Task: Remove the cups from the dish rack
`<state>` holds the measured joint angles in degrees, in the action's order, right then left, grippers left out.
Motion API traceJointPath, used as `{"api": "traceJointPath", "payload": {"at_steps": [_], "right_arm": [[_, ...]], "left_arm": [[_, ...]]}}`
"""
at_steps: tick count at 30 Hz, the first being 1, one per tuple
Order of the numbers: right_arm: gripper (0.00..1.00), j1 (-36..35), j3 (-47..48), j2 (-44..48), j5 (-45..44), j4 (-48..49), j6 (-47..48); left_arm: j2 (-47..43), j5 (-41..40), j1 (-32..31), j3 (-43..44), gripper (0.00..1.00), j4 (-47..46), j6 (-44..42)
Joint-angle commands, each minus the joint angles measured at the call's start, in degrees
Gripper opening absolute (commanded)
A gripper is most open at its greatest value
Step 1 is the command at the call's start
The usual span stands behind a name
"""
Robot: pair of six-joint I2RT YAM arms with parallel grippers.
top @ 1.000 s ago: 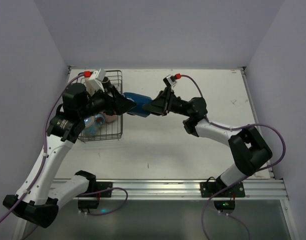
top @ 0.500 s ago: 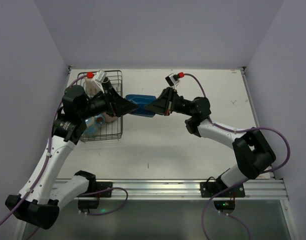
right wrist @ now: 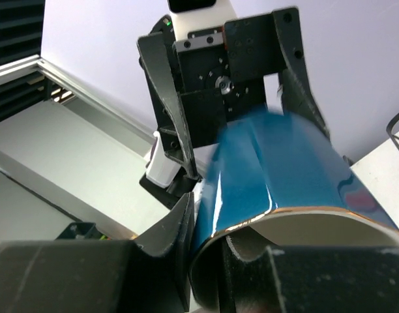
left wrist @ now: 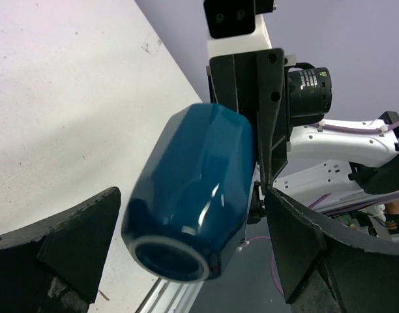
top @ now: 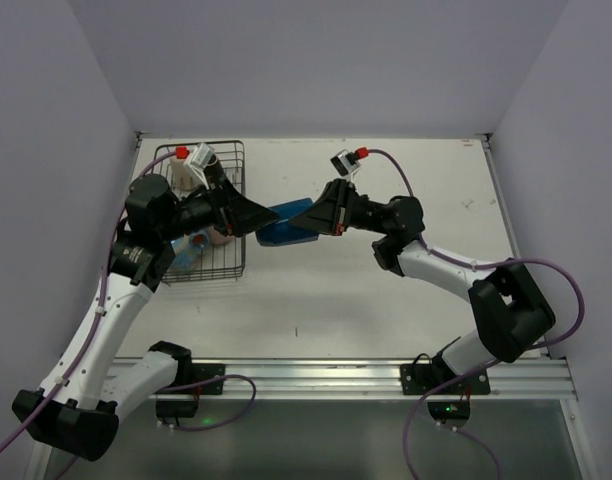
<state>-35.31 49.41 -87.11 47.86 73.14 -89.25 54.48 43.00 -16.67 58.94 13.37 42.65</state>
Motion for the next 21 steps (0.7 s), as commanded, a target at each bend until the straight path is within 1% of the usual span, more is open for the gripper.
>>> {"api": "traceJointPath", "payload": {"at_steps": [1,2,5,8,10,11,12,13,14,15,18,19,21], "right_arm": [[0.0,-0.73,0.43,2.74,1.45,22.48,0.04],[0.0,-0.73,0.51,2.65,1.45,22.48,-0.13],[0.0,-0.64,0.95,2.12,1.63,22.39,-0.57],[0.0,-0.64,0.78,1.6,1.63,22.39,-0.75],[0.0,-0.55,0.6,1.33,1.63,22.39,-0.92],[0.0,-0.46,0.6,1.33,1.71,22.22,-0.84],[0.0,-0.29,0.43,1.42,1.98,22.13,-0.75],[0.0,0.06,0.25,1.42,1.98,21.96,-0.92],[0.0,0.5,-0.01,1.5,1.98,21.78,-1.01],[0.0,1.72,-0.45,1.77,2.15,21.34,-0.66],[0.0,4.28,-1.94,3.61,2.24,13.02,3.1],[0.0,4.89,-2.03,5.62,2.33,5.33,7.47],[0.0,6.56,-1.16,8.08,2.16,-4.37,12.85]], "left_arm": [[-0.95,1.73,0.32,-0.14,0.96,-5.1,0.06],[-0.95,1.99,0.32,-0.14,0.99,-5.36,0.24],[-1.39,2.0,0.32,0.04,1.0,-6.24,0.59],[-3.32,-0.81,0.32,0.3,1.0,-5.81,-0.46],[-4.82,-5.02,0.32,1.35,1.0,-2.41,-2.3],[-4.99,-7.64,0.32,2.31,1.0,0.4,-3.53],[-4.73,-15.15,0.32,3.71,1.0,4.0,-6.24],[-4.56,-19.32,0.32,6.69,1.0,11.26,-7.57],[-4.3,-23.62,0.32,7.76,1.0,14.46,-8.72],[-4.21,-31.5,0.32,9.25,1.0,18.85,-10.12],[-5.08,-38.24,0.32,9.36,1.0,21.43,-11.71],[-5.43,-38.43,0.32,8.74,1.0,21.35,-12.33],[-6.14,-38.26,0.32,8.13,1.0,21.09,-12.77]]}}
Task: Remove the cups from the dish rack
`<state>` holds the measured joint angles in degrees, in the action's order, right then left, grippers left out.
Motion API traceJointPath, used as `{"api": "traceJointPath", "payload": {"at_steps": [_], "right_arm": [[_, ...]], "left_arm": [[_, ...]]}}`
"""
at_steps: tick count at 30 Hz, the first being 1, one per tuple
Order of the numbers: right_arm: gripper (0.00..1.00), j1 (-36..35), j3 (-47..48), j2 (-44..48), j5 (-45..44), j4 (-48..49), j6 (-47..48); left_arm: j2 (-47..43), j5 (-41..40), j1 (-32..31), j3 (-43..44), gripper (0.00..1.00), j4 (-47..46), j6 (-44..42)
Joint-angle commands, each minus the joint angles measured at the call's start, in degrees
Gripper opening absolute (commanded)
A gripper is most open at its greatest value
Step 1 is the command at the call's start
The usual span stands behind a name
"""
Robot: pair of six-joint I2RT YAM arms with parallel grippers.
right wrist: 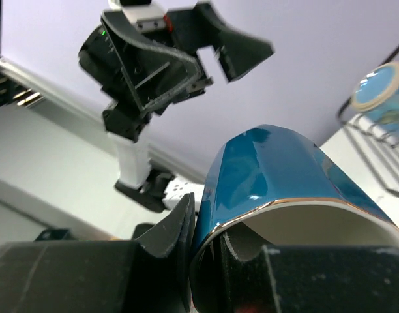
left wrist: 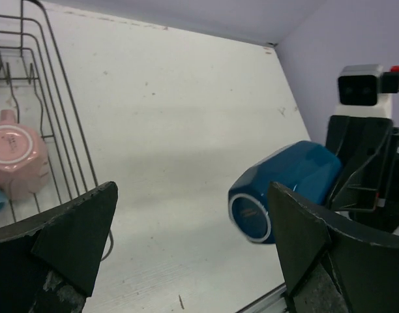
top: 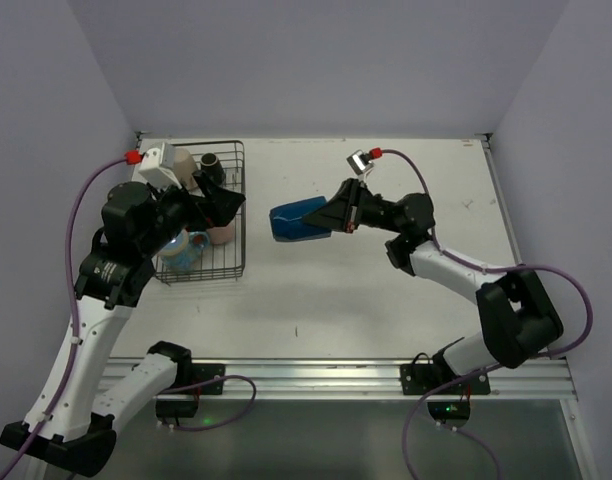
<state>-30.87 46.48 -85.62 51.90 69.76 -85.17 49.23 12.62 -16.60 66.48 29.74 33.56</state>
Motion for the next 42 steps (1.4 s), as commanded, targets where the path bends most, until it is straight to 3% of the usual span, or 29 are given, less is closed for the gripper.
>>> {"api": "traceJointPath", "payload": {"at_steps": [1,4,7,12,16,28,37,42], "right_arm": [[0.0,2.74,2.3,8.79,-2.15,-10.34,13.92],[0.0,5.99,5.1,11.17,-3.56,-22.35,22.02],[0.0,9.07,10.37,13.55,-9.34,-48.46,34.21],[0.0,16.09,20.55,11.11,-19.27,-70.17,44.11],[0.0,19.62,31.37,5.39,-36.02,-92.63,54.81],[0.0,21.64,48.0,-12.53,-63.66,-118.7,60.99],[0.0,21.64,49.58,-18.69,-75.26,-120.47,61.96],[0.0,21.73,52.39,-24.49,-76.24,-120.38,62.66]], "left_arm": [[-0.89,-7.88,0.25,0.5,1.0,4.72,-3.77],[-0.63,-7.35,0.25,0.41,1.0,4.46,-3.94],[-0.37,-5.6,0.25,-0.38,1.0,3.14,-3.77],[0.07,-3.22,0.25,-1.96,1.0,1.2,-3.24],[0.42,-1.99,0.25,-2.93,1.0,0.15,-2.98],[2.54,1.18,0.25,-3.9,1.0,-1.52,-2.89],[2.53,1.79,0.25,-5.22,0.99,-2.23,-2.54],[2.45,1.62,0.17,-5.74,0.99,-2.14,-2.71]]}}
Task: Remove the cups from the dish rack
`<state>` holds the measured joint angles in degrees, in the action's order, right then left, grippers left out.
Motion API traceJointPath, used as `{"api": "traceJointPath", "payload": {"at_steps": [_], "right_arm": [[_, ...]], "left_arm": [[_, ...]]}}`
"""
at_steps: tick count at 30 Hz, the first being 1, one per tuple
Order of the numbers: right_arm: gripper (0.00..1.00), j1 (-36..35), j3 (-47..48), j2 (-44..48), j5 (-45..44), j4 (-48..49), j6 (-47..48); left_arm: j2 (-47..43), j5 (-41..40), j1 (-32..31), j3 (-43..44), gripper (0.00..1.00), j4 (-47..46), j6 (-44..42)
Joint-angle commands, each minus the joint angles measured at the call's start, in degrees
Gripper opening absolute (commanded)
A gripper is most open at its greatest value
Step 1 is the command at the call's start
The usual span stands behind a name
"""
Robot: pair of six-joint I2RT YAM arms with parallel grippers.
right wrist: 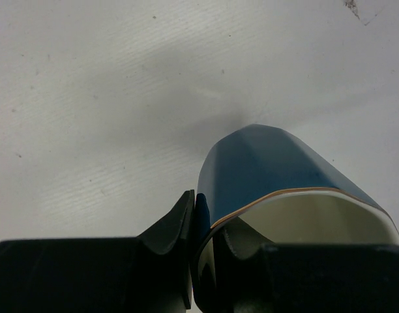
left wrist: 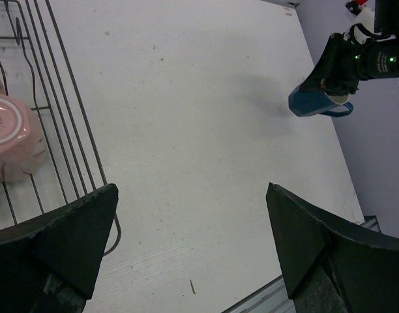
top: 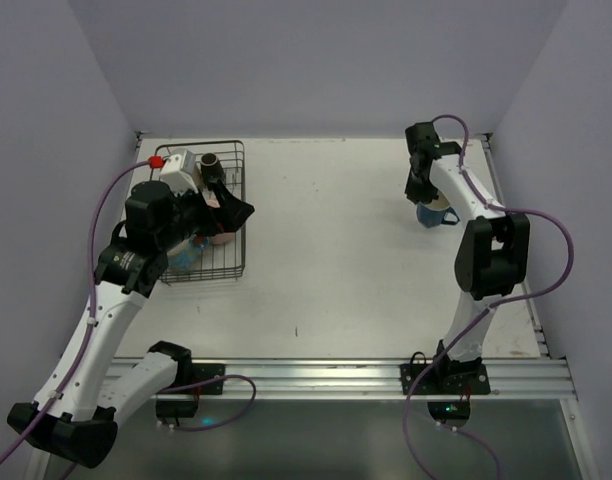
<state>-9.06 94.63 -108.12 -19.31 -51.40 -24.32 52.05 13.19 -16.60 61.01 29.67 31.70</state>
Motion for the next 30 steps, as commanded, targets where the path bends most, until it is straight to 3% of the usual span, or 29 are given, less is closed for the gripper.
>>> {"api": "traceJointPath", "payload": {"at_steps": [1,8,19,30], "right_arm": [[0.0,-0.08,4.6,-2.97,-4.77,0.77,1.9],[0.0,0.36,7.5,-9.13,-0.82,1.12,2.25],[0.0,1.33,3.64,-8.61,2.26,5.25,3.22],[0.3,1.76,-1.81,-3.69,5.07,8.33,3.13]], "left_arm": [[-0.37,1.05,0.25,-0.28,0.99,-2.07,-0.94],[0.5,0.78,0.25,-0.9,0.99,-1.99,-1.38],[0.77,0.52,0.25,-1.95,0.99,-2.78,-1.21],[3.49,-8.96,0.25,-1.25,0.99,-0.58,-2.87]]}}
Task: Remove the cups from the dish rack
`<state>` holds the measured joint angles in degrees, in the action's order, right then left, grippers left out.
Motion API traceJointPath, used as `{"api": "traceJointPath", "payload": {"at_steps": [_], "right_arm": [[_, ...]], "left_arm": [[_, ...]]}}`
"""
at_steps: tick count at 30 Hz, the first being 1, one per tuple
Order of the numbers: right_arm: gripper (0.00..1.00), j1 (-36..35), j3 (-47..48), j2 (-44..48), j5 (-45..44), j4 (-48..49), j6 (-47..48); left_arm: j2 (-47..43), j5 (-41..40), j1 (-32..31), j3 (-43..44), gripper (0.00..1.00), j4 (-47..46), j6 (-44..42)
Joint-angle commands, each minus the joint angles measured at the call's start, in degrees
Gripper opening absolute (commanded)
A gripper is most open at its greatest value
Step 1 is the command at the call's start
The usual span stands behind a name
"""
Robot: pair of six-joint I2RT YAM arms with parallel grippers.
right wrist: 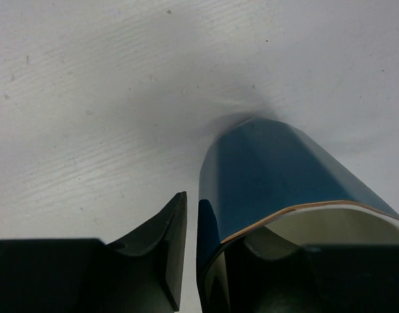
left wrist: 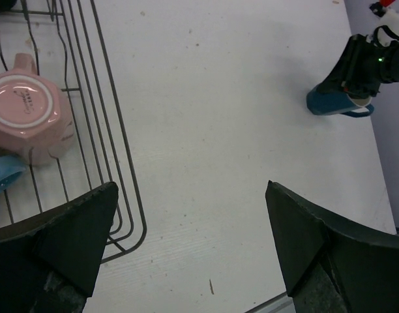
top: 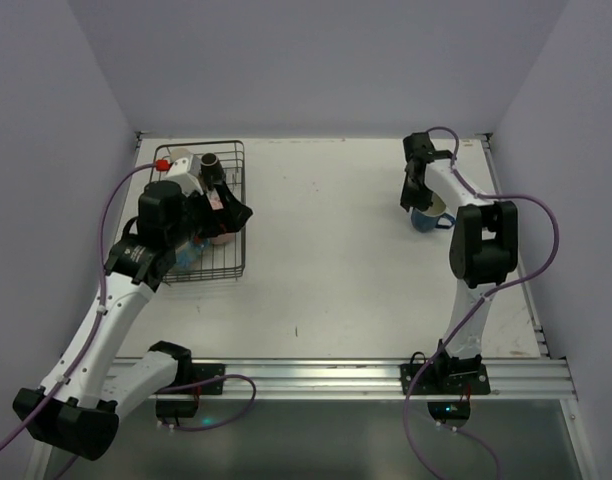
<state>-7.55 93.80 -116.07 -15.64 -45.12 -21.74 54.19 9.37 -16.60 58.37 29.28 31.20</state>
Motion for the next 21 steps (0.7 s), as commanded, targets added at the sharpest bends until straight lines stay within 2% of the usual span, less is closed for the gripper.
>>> {"api": "traceJointPath", "payload": {"at_steps": [1,7,10,11,14,21], "right_arm": [[0.31,0.26,-1.42,4.8,1.49,2.32,0.47],[0.45,0.26,-1.51,7.96,1.75,1.62,0.38],[0.56,-0.01,-3.09,11.29,2.54,2.49,0.12],[0.64,-0.01,-3.62,13.57,2.46,2.67,0.03],[0.68,-0.79,-5.2,18.4,2.63,2.67,-0.15],[0.68,-6.68,-11.52,32.36,3.33,2.32,-0.59]], "left_arm": [[2.4,-6.1,0.25,1.66,0.99,0.08,-2.55],[7.23,-15.77,0.25,3.59,1.0,2.27,-3.34],[9.78,-19.46,0.25,4.21,1.0,2.45,-3.87],[10.49,-21.3,0.25,4.82,1.0,2.8,-3.95],[13.12,-25.17,0.25,5.79,1.0,3.24,-4.39],[21.38,-29.14,0.6,11.41,1.0,7.19,-7.11]]}}
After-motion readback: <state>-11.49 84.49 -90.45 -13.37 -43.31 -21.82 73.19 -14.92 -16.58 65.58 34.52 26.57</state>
